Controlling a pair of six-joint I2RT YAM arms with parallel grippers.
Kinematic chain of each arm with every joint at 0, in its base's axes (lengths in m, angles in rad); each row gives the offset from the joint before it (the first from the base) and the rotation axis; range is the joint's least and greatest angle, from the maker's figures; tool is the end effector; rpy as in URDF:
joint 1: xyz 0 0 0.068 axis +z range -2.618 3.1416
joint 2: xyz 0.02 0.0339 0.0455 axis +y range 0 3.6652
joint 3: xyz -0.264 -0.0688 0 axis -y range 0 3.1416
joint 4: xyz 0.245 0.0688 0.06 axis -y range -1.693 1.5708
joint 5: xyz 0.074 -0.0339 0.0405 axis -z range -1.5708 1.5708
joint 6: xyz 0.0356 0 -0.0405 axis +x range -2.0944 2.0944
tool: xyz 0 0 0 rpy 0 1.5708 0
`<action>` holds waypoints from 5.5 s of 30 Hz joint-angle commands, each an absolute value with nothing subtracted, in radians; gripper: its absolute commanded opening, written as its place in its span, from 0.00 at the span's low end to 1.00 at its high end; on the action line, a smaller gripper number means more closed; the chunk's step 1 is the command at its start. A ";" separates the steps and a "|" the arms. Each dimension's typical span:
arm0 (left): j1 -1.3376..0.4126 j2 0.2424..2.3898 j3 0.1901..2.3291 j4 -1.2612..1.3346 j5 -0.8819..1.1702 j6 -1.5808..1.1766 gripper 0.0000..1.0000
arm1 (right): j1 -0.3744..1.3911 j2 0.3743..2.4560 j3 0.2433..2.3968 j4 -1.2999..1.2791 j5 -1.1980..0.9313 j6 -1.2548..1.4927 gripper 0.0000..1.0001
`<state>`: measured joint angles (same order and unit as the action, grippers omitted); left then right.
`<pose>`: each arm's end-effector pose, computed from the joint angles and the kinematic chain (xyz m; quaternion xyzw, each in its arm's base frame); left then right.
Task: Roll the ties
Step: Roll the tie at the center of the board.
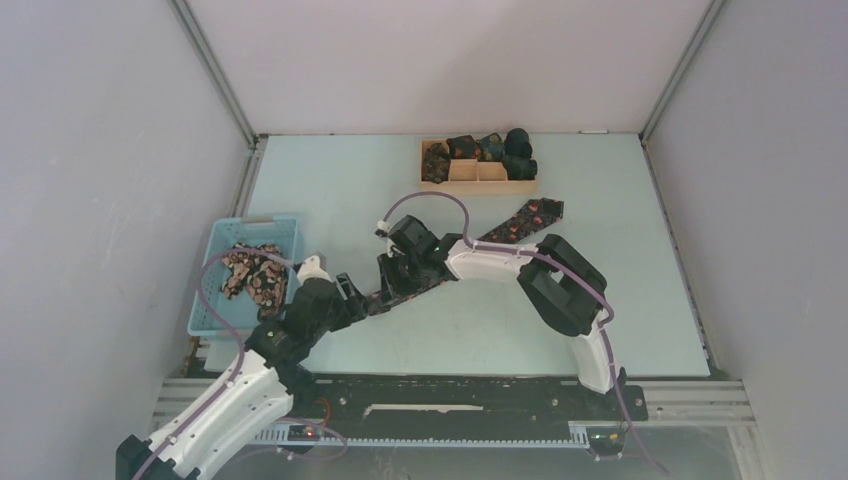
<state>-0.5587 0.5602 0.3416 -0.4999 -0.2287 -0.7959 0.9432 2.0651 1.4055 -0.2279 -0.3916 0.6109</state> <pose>0.1148 -0.0622 0.1877 -0.1539 0.8927 -0.1764 0.3851 0.2492 0.3667 0.1603 -0.2171 0.9007 0.3611 0.1058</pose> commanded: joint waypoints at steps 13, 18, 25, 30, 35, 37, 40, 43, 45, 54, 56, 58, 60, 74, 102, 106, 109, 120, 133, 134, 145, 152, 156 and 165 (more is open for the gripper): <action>-0.556 0.592 0.299 -0.390 -0.185 -0.819 0.69 | 0.929 2.124 1.494 -0.278 -0.356 0.564 0.21; -0.556 0.599 0.280 -0.359 -0.173 -0.827 0.68 | 0.917 2.141 1.500 -0.282 -0.343 0.554 0.20; -0.556 0.634 0.256 -0.297 -0.164 -0.839 0.67 | 0.902 2.153 1.506 -0.298 -0.339 0.533 0.19; -0.555 0.652 0.244 -0.262 -0.182 -0.848 0.66 | 0.896 2.159 1.510 -0.305 -0.343 0.520 0.19; -0.556 0.680 0.237 -0.227 -0.190 -0.854 0.64 | 0.897 2.177 1.502 -0.301 -0.358 0.524 0.18; -0.555 0.686 0.231 -0.209 -0.197 -0.864 0.63 | 0.900 2.182 1.497 -0.298 -0.362 0.527 0.18; -0.555 0.697 0.220 -0.190 -0.216 -0.893 0.61 | 0.900 2.184 1.485 -0.287 -0.365 0.530 0.18; -0.553 0.705 0.205 -0.157 -0.217 -0.930 0.61 | 0.901 2.183 1.473 -0.278 -0.367 0.532 0.18; -0.549 0.710 0.195 -0.141 -0.217 -0.962 0.61 | 0.900 2.182 1.468 -0.274 -0.369 0.533 0.18; -0.489 0.765 0.137 0.017 -0.122 -1.029 0.59 | 0.901 2.187 1.448 -0.254 -0.380 0.543 0.18; -0.476 0.779 0.136 0.036 -0.107 -1.036 0.58 | 0.901 2.187 1.444 -0.251 -0.382 0.542 0.17; -0.461 0.794 0.135 0.044 -0.092 -1.050 0.57 | 0.901 2.187 1.442 -0.250 -0.383 0.543 0.17; -0.447 0.812 0.134 0.053 -0.078 -1.057 0.55 | 0.901 2.187 1.442 -0.249 -0.385 0.543 0.17; -0.434 0.956 0.128 0.126 -0.043 -1.064 0.33 | 0.900 2.188 1.437 -0.243 -0.390 0.546 0.16; -0.448 0.873 0.296 -0.211 -0.131 -0.879 0.00 | 0.929 2.085 1.597 -0.346 -0.368 0.531 0.21; -0.449 0.857 0.322 -0.261 -0.148 -0.867 0.00 | 0.943 2.112 1.597 -0.328 -0.375 0.548 0.19; -0.449 0.850 0.333 -0.287 -0.155 -0.868 0.00 | 0.952 2.128 1.597 -0.320 -0.376 0.555 0.18; -0.451 0.840 0.370 -0.344 -0.164 -0.868 0.00 | 0.972 2.181 1.597 -0.284 -0.379 0.578 0.15; -0.451 0.827 0.422 -0.418 -0.167 -0.855 0.00 | 0.996 2.219 1.607 -0.237 -0.408 0.609 0.14; -0.451 0.822 0.425 -0.424 -0.166 -0.855 0.00 | 0.998 2.221 1.608 -0.232 -0.412 0.613 0.14; -0.453 0.824 0.494 -0.503 -0.173 -0.822 0.00 | 1.011 2.233 1.618 -0.175 -0.474 0.656 0.14; -0.457 0.889 0.532 -0.531 -0.171 -0.792 0.00 | 1.014 2.236 1.609 -0.144 -0.507 0.663 0.14; -0.467 0.933 0.542 -0.525 -0.172 -0.783 0.00 | 1.015 2.239 1.600 -0.132 -0.515 0.667 0.14; -0.499 1.004 0.569 -0.519 -0.188 -0.781 0.00 | 1.006 2.234 1.568 -0.105 -0.526 0.673 0.14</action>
